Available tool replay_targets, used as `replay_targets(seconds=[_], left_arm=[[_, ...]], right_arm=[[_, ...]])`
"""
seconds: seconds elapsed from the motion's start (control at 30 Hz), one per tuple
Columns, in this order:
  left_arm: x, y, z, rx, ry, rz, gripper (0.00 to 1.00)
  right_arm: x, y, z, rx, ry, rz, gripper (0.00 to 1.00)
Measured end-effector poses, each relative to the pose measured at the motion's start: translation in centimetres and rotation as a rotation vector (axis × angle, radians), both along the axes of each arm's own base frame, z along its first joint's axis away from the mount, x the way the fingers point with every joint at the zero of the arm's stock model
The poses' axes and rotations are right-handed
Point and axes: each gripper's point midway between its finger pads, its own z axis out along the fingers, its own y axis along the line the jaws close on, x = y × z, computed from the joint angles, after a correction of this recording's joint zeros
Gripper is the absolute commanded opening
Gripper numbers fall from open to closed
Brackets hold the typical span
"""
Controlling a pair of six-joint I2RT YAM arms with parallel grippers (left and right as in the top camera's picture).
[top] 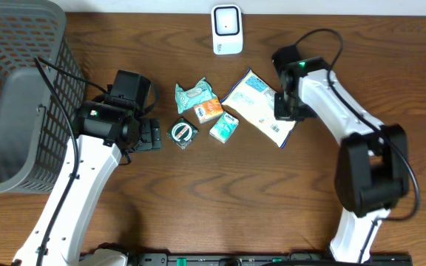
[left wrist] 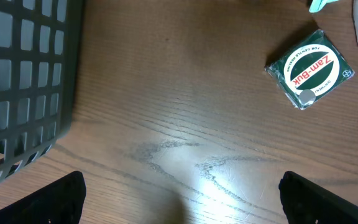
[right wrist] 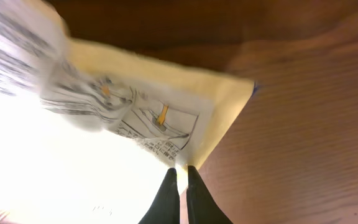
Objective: Scan the item barcode
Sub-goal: 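Grasp the white snack bag with the right gripper and drag it right, then reposition the snack bag with the right gripper, flipping it flat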
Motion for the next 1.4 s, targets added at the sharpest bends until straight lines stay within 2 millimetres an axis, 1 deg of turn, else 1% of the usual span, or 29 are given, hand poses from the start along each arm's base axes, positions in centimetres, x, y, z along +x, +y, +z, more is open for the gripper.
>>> replay_targets(seconds=[0.1, 0.17, 0.23, 0.3, 0.37, 0.43, 0.47, 0.57, 0.63, 0.7, 0.8, 0.83, 0.9, 1.03, 1.1, 1.17, 1.2, 1.27, 1.33, 1.4], left_arm=[[0.0, 0.0, 0.0, 0.0, 0.0, 0.0, 0.98], [0.0, 0.0, 0.0, 0.0, 0.0, 0.0, 0.98], [0.0, 0.0, 0.0, 0.0, 0.0, 0.0, 0.98], [0.0, 0.0, 0.0, 0.0, 0.0, 0.0, 0.98], [0.0, 0.0, 0.0, 0.0, 0.0, 0.0, 0.98], [0.0, 0.0, 0.0, 0.0, 0.0, 0.0, 0.98], [0.0, 0.0, 0.0, 0.0, 0.0, 0.0, 0.98], [0.0, 0.0, 0.0, 0.0, 0.0, 0.0, 0.98], [0.0, 0.0, 0.0, 0.0, 0.0, 0.0, 0.98], [0.0, 0.0, 0.0, 0.0, 0.0, 0.0, 0.98], [0.0, 0.0, 0.0, 0.0, 0.0, 0.0, 0.98], [0.0, 0.0, 0.0, 0.0, 0.0, 0.0, 0.98], [0.0, 0.0, 0.0, 0.0, 0.0, 0.0, 0.98], [0.0, 0.0, 0.0, 0.0, 0.0, 0.0, 0.98], [0.0, 0.0, 0.0, 0.0, 0.0, 0.0, 0.98], [0.0, 0.0, 0.0, 0.0, 0.0, 0.0, 0.98], [0.0, 0.0, 0.0, 0.0, 0.0, 0.0, 0.98], [0.0, 0.0, 0.0, 0.0, 0.0, 0.0, 0.98], [0.0, 0.0, 0.0, 0.0, 0.0, 0.0, 0.98], [0.0, 0.0, 0.0, 0.0, 0.0, 0.0, 0.98]], right_arm=[[1.6, 1.1, 3.5, 0.072, -0.128, 0.008, 0.01], [3.5, 2.3, 6.3, 0.136, -0.249, 0.02, 0.01], [5.1, 3.8, 8.2, 0.193, -0.338, 0.042, 0.01], [5.9, 5.2, 8.9, 0.232, -0.382, 0.065, 0.01], [6.5, 6.2, 8.8, 0.254, -0.4, 0.082, 0.01], [6.9, 7.1, 8.2, 0.269, -0.406, 0.096, 0.01], [7.1, 7.4, 7.6, 0.272, -0.399, 0.102, 0.01], [7.3, 8.3, 5.0, 0.269, -0.358, 0.113, 0.01], [7.3, 8.7, 2.5, 0.26, -0.312, 0.116, 0.01], [7.1, 8.9, -0.5, 0.247, -0.254, 0.117, 0.01], [6.7, 8.8, -4.0, 0.229, -0.19, 0.113, 0.01], [6.9, 8.9, -4.2, 0.229, -0.191, 0.114, 0.01], [6.8, 8.8, -4.0, 0.229, -0.188, 0.113, 0.01], [6.1, 8.6, -3.8, 0.219, -0.155, 0.111, 0.01], [5.3, 8.2, -3.1, 0.212, -0.136, 0.11, 0.02], [4.8, 8.0, -1.9, 0.21, -0.133, 0.116, 0.07], [4.6, 8.0, -1.0, 0.213, -0.141, 0.123, 0.1], [4.3, 7.8, 1.5, 0.219, -0.17, 0.14, 0.1], [3.7, 7.6, 4.2, 0.224, -0.201, 0.158, 0.06], [2.9, 7.2, 6.0, 0.221, -0.214, 0.165, 0.05]])
